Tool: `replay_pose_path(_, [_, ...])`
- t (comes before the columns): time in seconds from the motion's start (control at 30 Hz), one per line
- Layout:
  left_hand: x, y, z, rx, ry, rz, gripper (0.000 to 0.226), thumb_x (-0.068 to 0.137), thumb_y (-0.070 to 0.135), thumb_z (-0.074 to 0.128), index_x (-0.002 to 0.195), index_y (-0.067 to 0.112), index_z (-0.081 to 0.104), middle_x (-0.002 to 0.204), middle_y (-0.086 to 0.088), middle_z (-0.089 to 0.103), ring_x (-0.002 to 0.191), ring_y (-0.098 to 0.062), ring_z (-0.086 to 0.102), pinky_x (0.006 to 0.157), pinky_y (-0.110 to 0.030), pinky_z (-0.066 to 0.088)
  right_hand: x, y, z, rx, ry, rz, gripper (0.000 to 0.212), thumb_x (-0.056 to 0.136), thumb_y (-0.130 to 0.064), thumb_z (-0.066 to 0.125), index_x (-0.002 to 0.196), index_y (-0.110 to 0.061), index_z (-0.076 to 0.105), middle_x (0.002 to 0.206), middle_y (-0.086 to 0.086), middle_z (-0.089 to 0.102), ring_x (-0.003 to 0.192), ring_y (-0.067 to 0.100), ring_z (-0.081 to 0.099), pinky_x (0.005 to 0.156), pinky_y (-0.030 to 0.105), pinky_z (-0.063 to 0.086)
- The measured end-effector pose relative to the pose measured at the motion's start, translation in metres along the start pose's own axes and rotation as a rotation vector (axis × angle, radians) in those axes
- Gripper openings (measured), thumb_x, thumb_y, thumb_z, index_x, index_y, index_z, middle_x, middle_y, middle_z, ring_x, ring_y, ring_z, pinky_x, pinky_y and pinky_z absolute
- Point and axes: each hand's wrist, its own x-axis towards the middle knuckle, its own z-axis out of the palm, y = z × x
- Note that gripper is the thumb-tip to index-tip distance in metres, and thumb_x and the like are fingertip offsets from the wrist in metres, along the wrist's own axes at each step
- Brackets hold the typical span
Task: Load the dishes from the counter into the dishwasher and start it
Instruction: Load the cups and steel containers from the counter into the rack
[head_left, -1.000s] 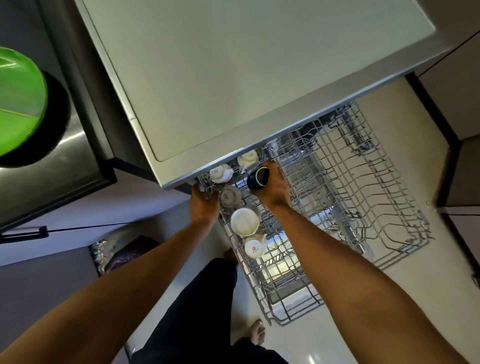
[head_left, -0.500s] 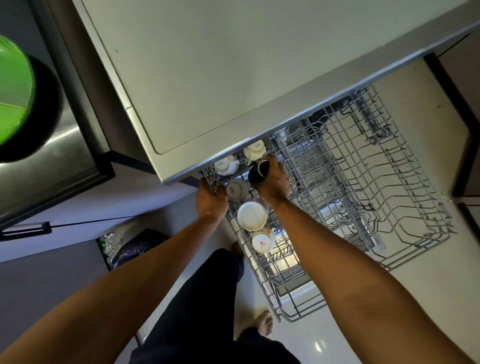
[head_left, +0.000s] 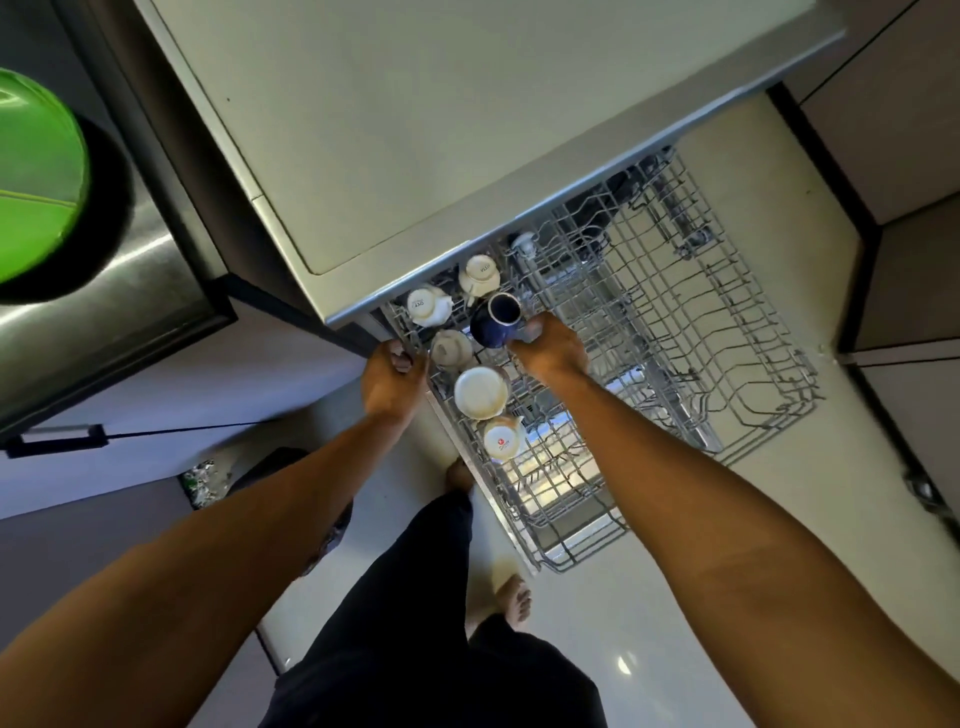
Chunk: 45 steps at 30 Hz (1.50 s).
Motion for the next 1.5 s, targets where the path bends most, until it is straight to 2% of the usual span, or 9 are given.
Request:
replay_pose_path(0.17, [-0.036,0.007,-0.021,0.173,0.011,0.132,0.027,0.095,0.003,0.042,0.085,0.012,0.065,0.069,0.000,0.051,0.056,-0.016,0.042,0.046,-0.020,0.029,-0.037,0.005,-0.015,-0.027,0.033,-0.032,0.017,0.087,-0.045,0.068,0.097,-0.031,0.065,0.108,-0.002,0.072,0.097,0.025,0.067,0.087,0.037,0.056])
replay_pose_path(0.23, [-0.051,0.003,-0.031,0.209,0.005,0.141,0.023,0.098,0.007,0.046,0.088,0.013,0.066,0.076,-0.008,0.059,0.065,-0.025,0.052,0.054,-0.024,0.030,-0.056,0.005,-0.018,-0.052,0.040,-0.059,0.013,0.089,-0.040,0.066,0.095,-0.029,0.069,0.107,0.001,0.073,0.097,0.027,0.068,0.086,0.037,0.056])
replay_pose_path(0.33, [-0.069,-0.012,-0.047,0.199,0.031,0.135,0.023,0.098,0.013,0.050,0.105,0.010,0.071,0.106,-0.015,0.070,0.098,-0.037,0.062,0.071,-0.026,0.038,-0.085,0.002,-0.018,-0.086,0.031,-0.111,0.014,0.087,-0.031,0.068,0.096,-0.021,0.072,0.104,0.004,0.073,0.094,0.028,0.067,0.085,0.038,0.057])
replay_pose_path(0.47, [-0.105,-0.034,-0.078,0.167,0.094,0.180,0.020,0.093,0.013,0.053,0.099,0.013,0.073,0.098,-0.013,0.072,0.093,-0.036,0.065,0.078,-0.035,0.050,-0.133,-0.006,-0.010,-0.100,0.030,-0.212,0.016,0.081,-0.032,0.072,0.094,-0.022,0.071,0.102,0.007,0.071,0.096,0.030,0.066,0.083,0.037,0.056])
replay_pose_path(0.63, [-0.166,-0.087,-0.127,0.166,0.210,0.247,0.016,0.090,0.018,0.060,0.097,0.014,0.074,0.090,-0.007,0.073,0.085,-0.029,0.065,0.073,-0.029,0.045,-0.202,-0.012,0.018,-0.190,0.012,-0.351,0.009,0.083,-0.024,0.066,0.080,-0.016,0.064,0.097,0.012,0.067,0.095,0.035,0.064,0.079,0.036,0.052])
replay_pose_path(0.7, [-0.196,-0.115,-0.149,0.186,0.265,0.270,0.014,0.087,0.018,0.062,0.094,0.014,0.074,0.088,-0.009,0.073,0.084,-0.031,0.065,0.074,-0.033,0.048,-0.230,-0.015,0.034,-0.241,-0.011,-0.410,0.019,0.083,-0.025,0.064,0.068,-0.018,0.055,0.092,0.011,0.066,0.094,0.036,0.065,0.077,0.036,0.051])
replay_pose_path(0.83, [-0.258,-0.177,-0.204,0.192,0.374,0.251,0.018,0.082,0.025,0.060,0.086,0.014,0.073,0.082,-0.008,0.072,0.081,-0.030,0.066,0.073,-0.035,0.050,-0.292,-0.038,0.073,-0.380,-0.064,-0.525,0.016,0.080,-0.027,0.062,0.082,-0.013,0.068,0.096,0.015,0.071,0.094,0.037,0.068,0.080,0.038,0.055])
replay_pose_path(1.23, [-0.380,-0.352,-0.396,0.060,0.875,-0.023,0.008,0.083,0.016,0.067,0.087,0.016,0.074,0.082,-0.005,0.070,0.077,-0.023,0.065,0.073,-0.030,0.047,-0.451,-0.192,0.232,-0.614,-0.203,-1.015,0.014,0.077,-0.031,0.065,0.068,-0.020,0.066,0.080,0.005,0.072,0.082,0.033,0.068,0.068,0.034,0.054])
replay_pose_path(1.5, [-0.430,-0.448,-0.496,0.016,1.041,-0.063,0.008,0.084,0.022,0.066,0.087,0.016,0.071,0.086,-0.001,0.069,0.078,-0.019,0.062,0.074,-0.027,0.044,-0.562,-0.294,0.360,-0.409,-0.253,-1.302,0.014,0.081,-0.040,0.063,0.074,-0.028,0.064,0.081,-0.007,0.071,0.081,0.024,0.066,0.072,0.037,0.055])
